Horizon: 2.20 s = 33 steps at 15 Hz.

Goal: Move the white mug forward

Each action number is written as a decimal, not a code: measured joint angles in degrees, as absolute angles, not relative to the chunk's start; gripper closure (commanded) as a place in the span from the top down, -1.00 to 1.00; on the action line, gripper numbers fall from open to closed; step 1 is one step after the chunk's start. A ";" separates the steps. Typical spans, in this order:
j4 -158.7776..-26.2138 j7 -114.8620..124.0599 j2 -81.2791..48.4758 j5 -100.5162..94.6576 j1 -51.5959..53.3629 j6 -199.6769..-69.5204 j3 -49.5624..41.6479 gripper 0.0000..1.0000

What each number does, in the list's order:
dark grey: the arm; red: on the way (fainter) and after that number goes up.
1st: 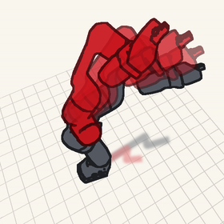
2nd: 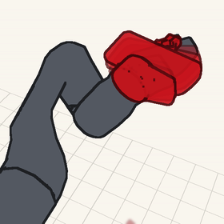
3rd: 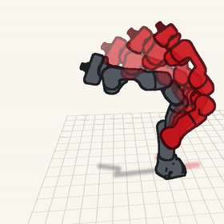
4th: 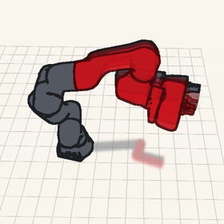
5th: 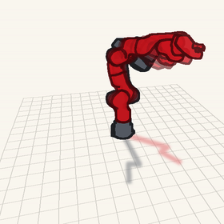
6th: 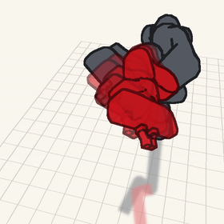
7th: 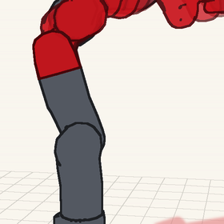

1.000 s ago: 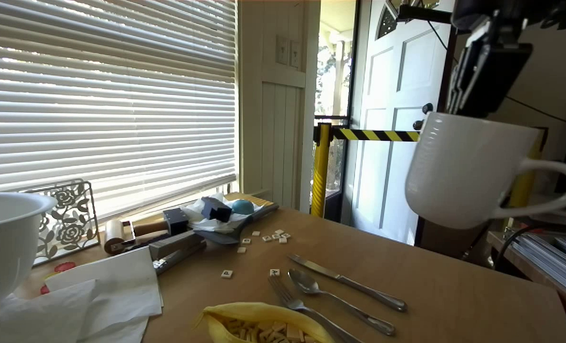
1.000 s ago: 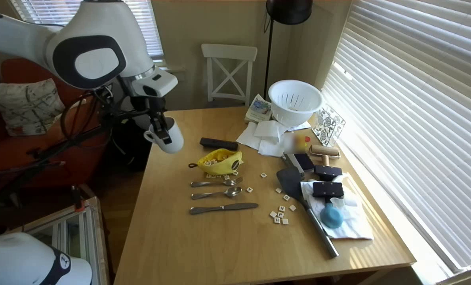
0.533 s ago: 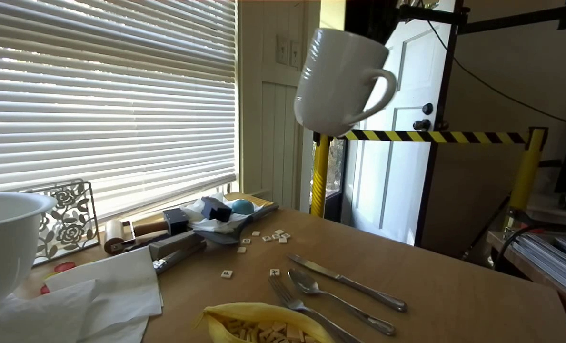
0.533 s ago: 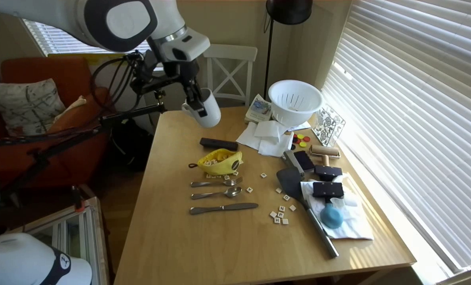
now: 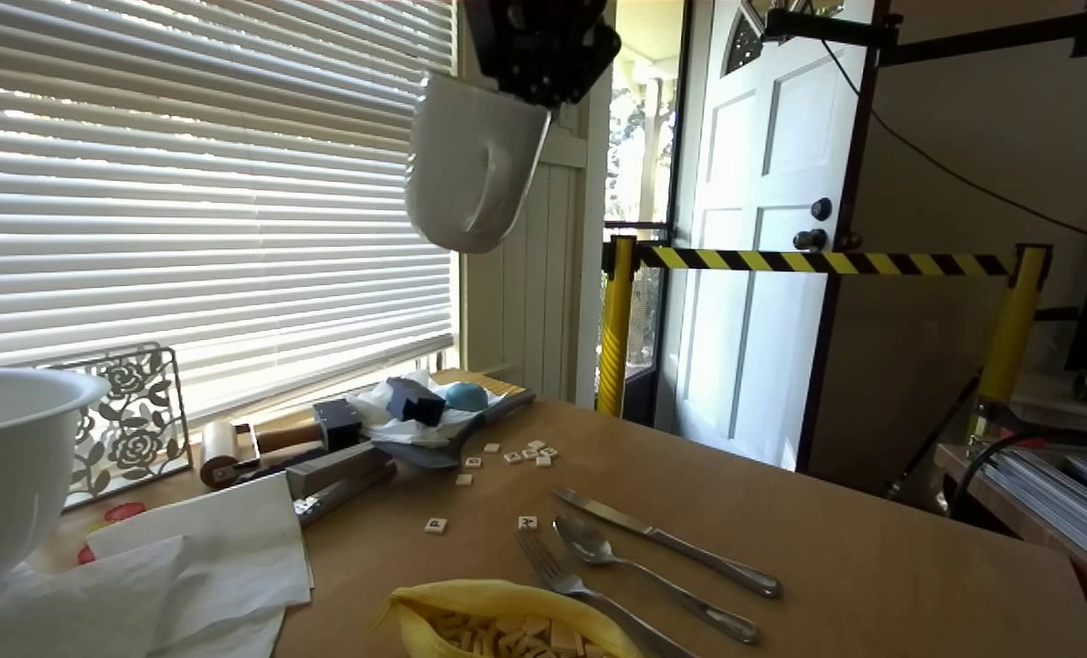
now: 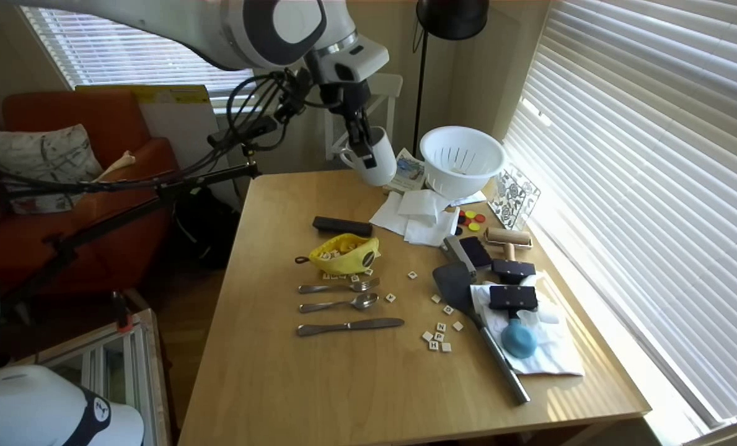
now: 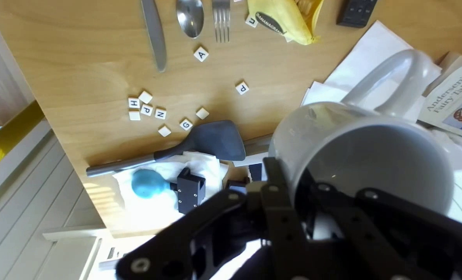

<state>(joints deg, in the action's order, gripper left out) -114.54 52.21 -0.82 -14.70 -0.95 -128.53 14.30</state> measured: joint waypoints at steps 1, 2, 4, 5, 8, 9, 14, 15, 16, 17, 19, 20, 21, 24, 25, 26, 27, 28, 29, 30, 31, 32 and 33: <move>-112.38 53.43 -3.18 -15.59 0.04 -128.06 13.72 -0.95; -110.31 54.43 -5.48 -16.29 1.16 -127.56 12.93 -0.95; -106.62 55.06 -9.64 -16.55 3.30 -126.81 10.93 -0.95; -104.96 55.06 -11.50 -16.55 4.19 -126.41 9.86 -0.95; -101.01 54.28 -16.20 -15.98 5.75 -125.68 7.25 -0.95; -100.01 53.49 -17.51 -15.26 5.86 -125.68 6.71 -0.95; -96.70 46.80 -22.55 -5.69 4.99 -125.68 5.38 -0.79; -96.42 46.55 -22.82 -5.29 4.89 -125.68 5.38 -0.95; -96.22 46.51 -22.92 -5.14 4.89 -125.68 5.39 -0.95; -96.25 46.51 -22.94 -5.14 5.21 -125.68 5.02 -0.95; -96.32 46.51 -23.50 -5.14 5.98 -125.93 3.64 -0.95; -96.30 46.51 -24.15 -5.14 6.12 -126.63 2.97 -0.95; -96.20 46.51 -25.04 -5.14 6.17 -127.81 2.30 -0.95; -94.76 46.51 -28.90 -5.14 6.18 -130.65 0.79 -0.95; -93.82 46.51 -30.43 -5.14 6.19 -130.81 0.51 -0.95; -92.81 46.51 -31.92 -5.14 6.19 -130.81 0.35 -0.95; -91.86 46.47 -33.36 -5.14 6.20 -130.81 0.19 -0.95; -90.95 46.43 -34.70 -5.14 6.21 -130.81 0.02 -0.95; -90.14 46.30 -35.89 -5.06 6.20 -130.80 -0.17 -0.95; -89.37 45.95 -37.02 -4.96 6.18 -130.79 -0.37 -0.95; -88.71 45.46 -38.05 -4.83 6.16 -130.73 -0.59 -0.95; -88.08 44.87 -38.99 -4.66 6.14 -130.65 -0.81 -0.95; -87.53 44.08 -39.88 -4.25 6.00 -130.59 -0.86 -0.95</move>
<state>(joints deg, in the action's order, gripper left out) -87.53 44.08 -39.88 -4.25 6.00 -130.59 -0.86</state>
